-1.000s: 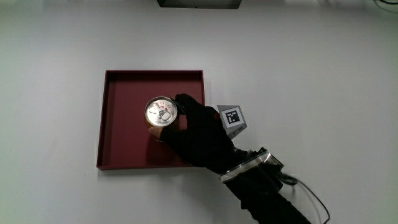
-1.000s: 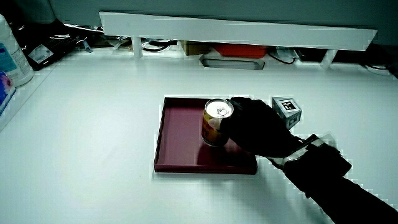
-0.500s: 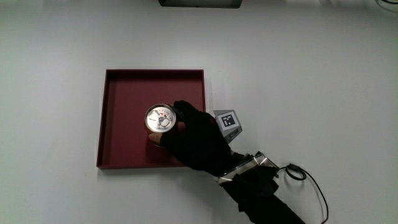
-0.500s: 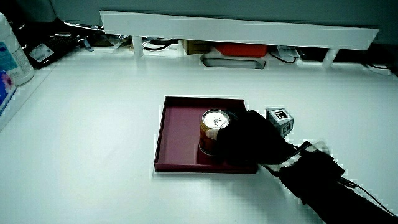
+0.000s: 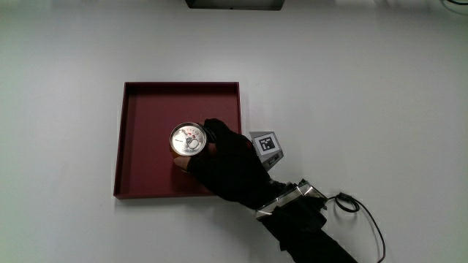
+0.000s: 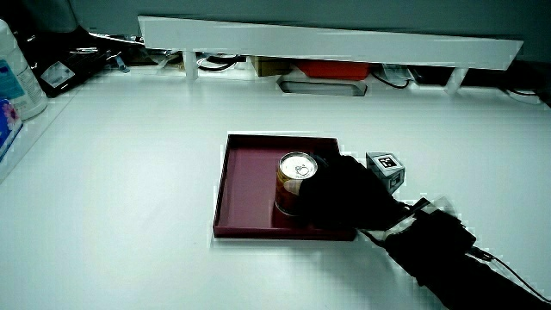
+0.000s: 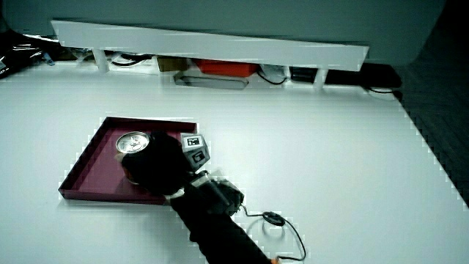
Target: Place red bull into plate
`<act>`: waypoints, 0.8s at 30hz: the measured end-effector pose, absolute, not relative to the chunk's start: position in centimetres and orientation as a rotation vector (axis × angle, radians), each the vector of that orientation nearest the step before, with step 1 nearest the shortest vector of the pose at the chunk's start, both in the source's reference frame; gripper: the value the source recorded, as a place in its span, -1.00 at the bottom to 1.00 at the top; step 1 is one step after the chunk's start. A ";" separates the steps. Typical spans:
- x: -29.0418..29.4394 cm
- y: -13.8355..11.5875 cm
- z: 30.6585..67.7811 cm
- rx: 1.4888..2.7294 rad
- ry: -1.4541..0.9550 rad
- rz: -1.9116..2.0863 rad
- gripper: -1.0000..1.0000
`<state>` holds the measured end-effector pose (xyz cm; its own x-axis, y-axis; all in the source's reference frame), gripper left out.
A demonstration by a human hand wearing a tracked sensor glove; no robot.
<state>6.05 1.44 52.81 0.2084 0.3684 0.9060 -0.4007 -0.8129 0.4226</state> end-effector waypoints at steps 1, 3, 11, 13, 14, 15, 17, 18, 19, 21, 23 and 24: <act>6.0 1.4 53.1 1.887 -0.040 1.683 -0.18; 6.1 1.4 52.9 1.884 -0.038 1.669 -0.29; 7.4 1.1 50.9 1.868 -0.141 1.654 -0.76; 7.9 0.9 49.4 1.826 -0.186 1.622 -0.88; 8.3 0.8 48.7 1.814 -0.208 1.617 -0.94; 8.6 0.7 47.9 1.802 -0.230 1.612 -1.00; 9.5 0.5 46.7 1.790 -0.274 1.593 -1.00; 9.9 0.5 46.0 1.791 -0.292 1.588 -1.00; 10.4 0.4 45.4 1.791 -0.311 1.582 -1.00; 11.4 0.3 44.1 1.794 -0.319 1.522 -1.00; 12.4 0.3 42.8 1.821 -0.324 1.477 -1.00; 12.9 0.2 42.3 1.833 -0.345 1.467 -1.00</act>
<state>12.87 0.21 42.30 0.3068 0.2368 0.9218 -0.6230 -0.6822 0.3826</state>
